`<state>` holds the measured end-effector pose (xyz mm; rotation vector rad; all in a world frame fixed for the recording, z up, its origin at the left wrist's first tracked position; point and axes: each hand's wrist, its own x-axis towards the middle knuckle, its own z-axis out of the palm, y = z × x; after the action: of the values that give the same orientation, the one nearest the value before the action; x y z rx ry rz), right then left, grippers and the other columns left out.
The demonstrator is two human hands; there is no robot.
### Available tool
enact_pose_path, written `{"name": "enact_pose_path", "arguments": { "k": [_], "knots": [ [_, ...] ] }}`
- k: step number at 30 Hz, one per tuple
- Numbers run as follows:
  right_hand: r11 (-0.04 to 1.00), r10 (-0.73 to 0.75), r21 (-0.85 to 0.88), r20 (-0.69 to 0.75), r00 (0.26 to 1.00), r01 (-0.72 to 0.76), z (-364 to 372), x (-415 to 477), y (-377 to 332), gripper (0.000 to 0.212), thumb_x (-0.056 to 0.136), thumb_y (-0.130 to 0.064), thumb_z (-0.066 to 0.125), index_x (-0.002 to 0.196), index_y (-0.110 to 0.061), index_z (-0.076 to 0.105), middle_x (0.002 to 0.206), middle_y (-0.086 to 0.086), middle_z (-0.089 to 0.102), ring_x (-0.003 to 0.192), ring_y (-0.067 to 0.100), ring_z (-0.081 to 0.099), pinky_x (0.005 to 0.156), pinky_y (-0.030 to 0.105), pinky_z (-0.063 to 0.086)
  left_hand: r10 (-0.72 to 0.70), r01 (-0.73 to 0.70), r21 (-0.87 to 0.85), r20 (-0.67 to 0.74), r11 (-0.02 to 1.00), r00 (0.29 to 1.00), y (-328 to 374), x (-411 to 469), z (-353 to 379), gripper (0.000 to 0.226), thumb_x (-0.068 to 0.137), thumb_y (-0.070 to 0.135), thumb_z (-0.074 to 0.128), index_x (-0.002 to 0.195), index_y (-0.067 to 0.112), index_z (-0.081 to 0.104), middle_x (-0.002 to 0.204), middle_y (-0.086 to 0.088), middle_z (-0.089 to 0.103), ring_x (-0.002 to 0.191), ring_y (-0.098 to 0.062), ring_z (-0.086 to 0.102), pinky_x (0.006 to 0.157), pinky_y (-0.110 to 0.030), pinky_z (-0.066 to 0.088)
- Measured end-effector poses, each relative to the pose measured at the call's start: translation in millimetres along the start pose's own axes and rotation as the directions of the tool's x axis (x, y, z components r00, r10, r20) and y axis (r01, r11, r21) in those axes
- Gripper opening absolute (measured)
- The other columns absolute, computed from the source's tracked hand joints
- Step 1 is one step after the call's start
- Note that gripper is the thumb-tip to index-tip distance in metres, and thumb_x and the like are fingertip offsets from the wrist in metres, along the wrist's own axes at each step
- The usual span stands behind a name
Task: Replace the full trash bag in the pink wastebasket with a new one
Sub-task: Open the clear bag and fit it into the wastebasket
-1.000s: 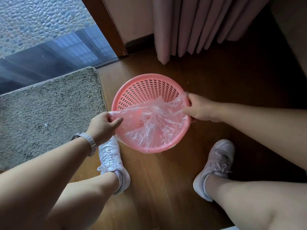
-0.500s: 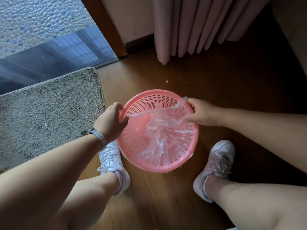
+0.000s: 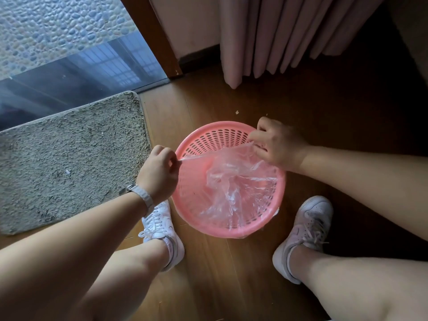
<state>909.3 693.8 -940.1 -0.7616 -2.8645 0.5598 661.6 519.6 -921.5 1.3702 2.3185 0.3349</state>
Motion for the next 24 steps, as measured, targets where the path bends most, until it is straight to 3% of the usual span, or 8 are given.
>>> {"name": "enact_pose_path", "arguments": {
  "k": [4,9,13,19,21,24],
  "knots": [
    [0.972,0.159,0.178,-0.019,0.987,-0.154,1.6,15.2,-0.3,0.014,0.091,-0.023,0.060,0.086,-0.010,0.063,0.084,0.004,0.048,0.072,0.022,0.049,0.058,0.034,0.043,-0.108,0.106,-0.067,-0.032,0.992,0.994,-2.3,7.0,-2.2,0.012,0.090,0.016,0.058,0.079,0.010,0.056,0.075,-0.004,0.057,0.069,-0.027,0.051,0.058,-0.032,0.036],
    [0.913,0.289,0.292,0.030,0.957,-0.285,1.5,35.5,-1.5,0.018,0.093,-0.028,0.055,0.080,-0.015,0.054,0.076,-0.001,0.051,0.070,0.024,0.051,0.058,0.035,0.041,-0.209,0.208,-0.132,0.009,0.969,0.978,-3.6,14.3,-1.0,0.009,0.091,0.018,0.058,0.082,0.018,0.058,0.072,-0.004,0.062,0.067,-0.027,0.056,0.062,-0.034,0.046],
    [0.804,0.418,0.421,0.105,0.903,-0.421,3.9,49.8,4.8,0.023,0.090,-0.034,0.057,0.075,-0.017,0.052,0.066,-0.005,0.055,0.062,0.017,0.051,0.055,0.034,0.044,-0.259,0.276,-0.203,0.104,0.939,0.960,-16.2,32.6,1.1,0.015,0.091,0.021,0.058,0.076,0.023,0.058,0.066,0.000,0.062,0.061,-0.024,0.057,0.060,-0.032,0.048],
    [0.577,0.460,0.555,0.386,0.800,-0.599,1.0,67.4,19.1,0.028,0.090,-0.031,0.064,0.076,-0.007,0.063,0.071,0.001,0.056,0.066,0.014,0.050,0.058,0.027,0.041,-0.183,0.202,-0.102,0.165,0.974,0.969,-17.3,41.5,3.1,0.015,0.092,0.014,0.052,0.080,0.020,0.060,0.063,0.001,0.060,0.055,-0.015,0.050,0.050,-0.024,0.036],
    [0.582,0.456,0.541,0.401,0.794,-0.607,1.9,70.7,23.4,0.029,0.089,-0.034,0.066,0.071,-0.011,0.064,0.067,-0.002,0.055,0.061,0.011,0.049,0.055,0.024,0.041,-0.169,0.182,-0.078,0.153,0.980,0.974,-16.9,44.6,2.9,0.015,0.091,0.014,0.053,0.081,0.020,0.061,0.066,0.001,0.061,0.056,-0.013,0.049,0.050,-0.022,0.035],
    [0.621,0.476,0.550,0.302,0.826,-0.559,8.1,77.3,24.7,0.030,0.088,-0.031,0.068,0.065,-0.012,0.063,0.061,-0.005,0.053,0.057,0.008,0.047,0.054,0.022,0.040,-0.174,0.184,-0.077,0.124,0.980,0.977,-18.2,50.7,1.3,0.014,0.091,0.013,0.054,0.081,0.020,0.062,0.067,0.002,0.060,0.058,-0.010,0.049,0.051,-0.021,0.034]
  ]
}}
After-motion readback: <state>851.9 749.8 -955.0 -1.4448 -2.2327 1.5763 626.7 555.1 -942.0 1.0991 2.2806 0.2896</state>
